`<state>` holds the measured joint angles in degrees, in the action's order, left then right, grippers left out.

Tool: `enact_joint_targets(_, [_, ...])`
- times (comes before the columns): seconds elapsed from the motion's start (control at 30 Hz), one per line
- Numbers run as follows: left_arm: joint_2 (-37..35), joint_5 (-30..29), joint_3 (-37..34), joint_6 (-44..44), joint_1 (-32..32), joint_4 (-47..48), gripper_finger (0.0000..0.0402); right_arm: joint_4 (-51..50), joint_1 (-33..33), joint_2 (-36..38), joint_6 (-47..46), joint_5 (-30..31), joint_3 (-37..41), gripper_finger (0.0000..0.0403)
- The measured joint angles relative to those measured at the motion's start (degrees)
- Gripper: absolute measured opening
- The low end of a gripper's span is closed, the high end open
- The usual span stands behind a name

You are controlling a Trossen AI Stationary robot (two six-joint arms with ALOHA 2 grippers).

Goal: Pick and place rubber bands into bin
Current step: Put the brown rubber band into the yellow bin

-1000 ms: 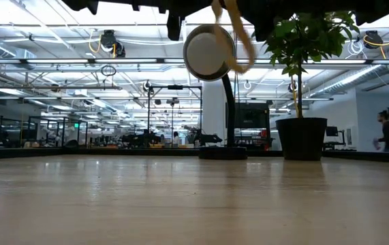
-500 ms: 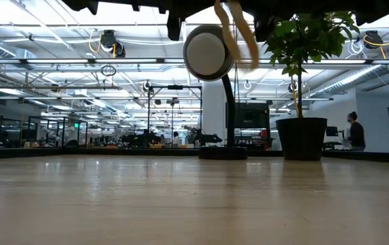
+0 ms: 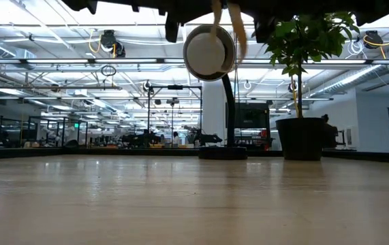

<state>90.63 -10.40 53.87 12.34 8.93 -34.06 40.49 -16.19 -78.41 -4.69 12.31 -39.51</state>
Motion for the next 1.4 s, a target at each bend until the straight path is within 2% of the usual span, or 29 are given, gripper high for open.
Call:
enact_joint_targets(0.2, [-0.1, 0.1, 0.0, -2.5, 0.0, 1.5, 0.0187, -2.4, 0.0, 1.2, 0.2, -0.1, 0.0, 0.0001])
enact_joint_targets(0.43, [-6.2, -0.2, 0.0, -3.0, 0.0, 13.6, 0.0236, -12.5, 0.0, 7.8, 0.8, 2.8, 0.0, 0.0001])
enact_joint_targets(0.7, [-12.0, -0.2, 0.0, -0.9, 0.0, 25.7, 0.0241, -31.2, -2.9, 18.5, -6.0, 2.6, 0.0, 0.0000])
enact_joint_targets(0.9, [-12.6, -0.1, 0.0, 1.3, 0.0, 28.8, 0.0241, -44.5, -8.9, 27.1, -15.4, 2.5, -0.6, 0.0000])
enact_joint_targets(1.0, [-12.7, -0.2, 0.0, 1.7, 0.0, 29.4, 0.0241, -53.2, -12.9, 30.1, -21.5, 2.4, -3.4, 0.0000])
enact_joint_targets(1.13, [-12.7, -0.2, 0.0, 1.7, 0.0, 29.6, 0.0241, -67.1, -19.1, 31.0, -31.5, 2.1, -8.9, 0.0000])
enact_joint_targets(1.2, [-12.7, -0.2, 0.0, 1.7, 0.0, 29.5, 0.0241, -72.5, -22.1, 30.7, -36.4, 0.1, -11.0, 0.0000])
enact_joint_targets(1.4, [-12.7, -0.2, 0.0, 1.7, 0.0, 29.6, 0.0241, -79.6, -30.1, 29.3, -52.7, -3.7, -12.2, 0.0000])
